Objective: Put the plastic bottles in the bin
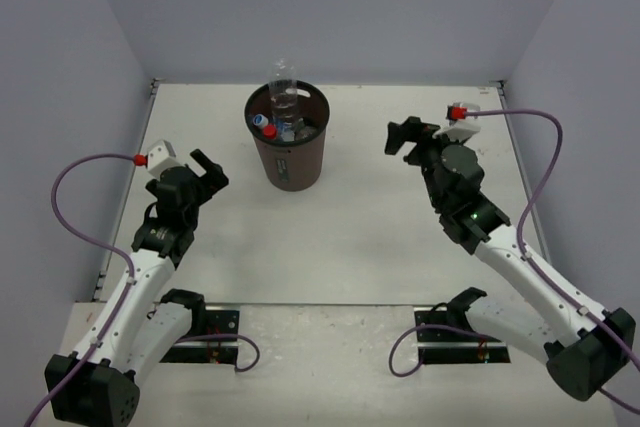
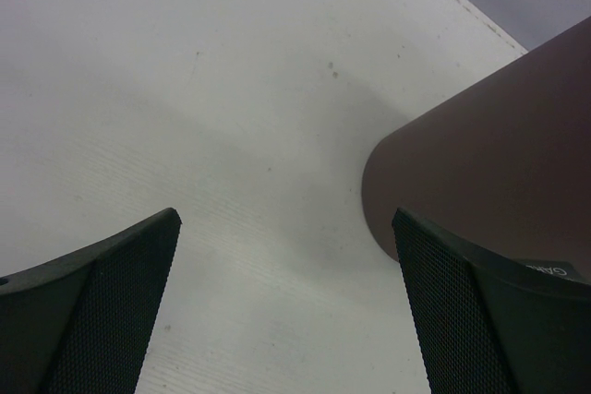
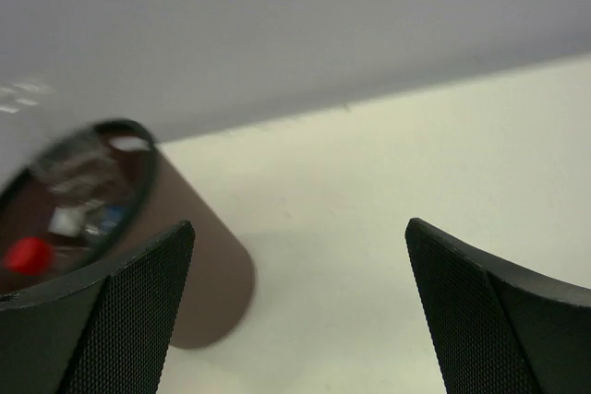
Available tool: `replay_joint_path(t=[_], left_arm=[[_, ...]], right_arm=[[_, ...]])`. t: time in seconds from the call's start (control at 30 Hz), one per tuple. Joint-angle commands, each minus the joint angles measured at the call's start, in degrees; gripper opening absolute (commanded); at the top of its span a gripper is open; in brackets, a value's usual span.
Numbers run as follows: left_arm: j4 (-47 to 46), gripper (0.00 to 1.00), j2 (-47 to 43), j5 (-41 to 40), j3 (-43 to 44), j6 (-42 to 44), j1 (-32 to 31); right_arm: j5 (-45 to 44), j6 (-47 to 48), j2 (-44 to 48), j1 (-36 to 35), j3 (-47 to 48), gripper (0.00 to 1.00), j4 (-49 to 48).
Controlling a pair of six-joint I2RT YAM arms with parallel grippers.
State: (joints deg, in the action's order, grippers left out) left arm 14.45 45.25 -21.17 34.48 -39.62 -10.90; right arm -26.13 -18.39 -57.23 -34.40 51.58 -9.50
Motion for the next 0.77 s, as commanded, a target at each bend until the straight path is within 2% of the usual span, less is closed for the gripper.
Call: replay_joint_path(t=[0.0, 0.2, 0.43, 0.73], left_arm=[[0.05, 1.0, 0.36, -2.47, 0.5, 0.86, 0.44], [0.56, 1.0, 0.84, -4.31, 1.08, 1.21, 0.44], [-0.12, 1.0, 0.2, -3.2, 1.03, 1.64, 0.44], [0.23, 1.0, 0.18, -3.05, 0.85, 1.6, 0.44]], right_arm=[[-3.66, -16.4, 6.0, 5.64, -10.45, 0.99, 16.92], [1.72, -19.23, 14.23, 8.61, -21.43, 0.99, 17.53], [6.79, -19.79, 12.6, 8.64, -17.07, 0.99, 26.1], [9.4, -20.42, 15.45, 8.64, -19.43, 0.99, 20.7]])
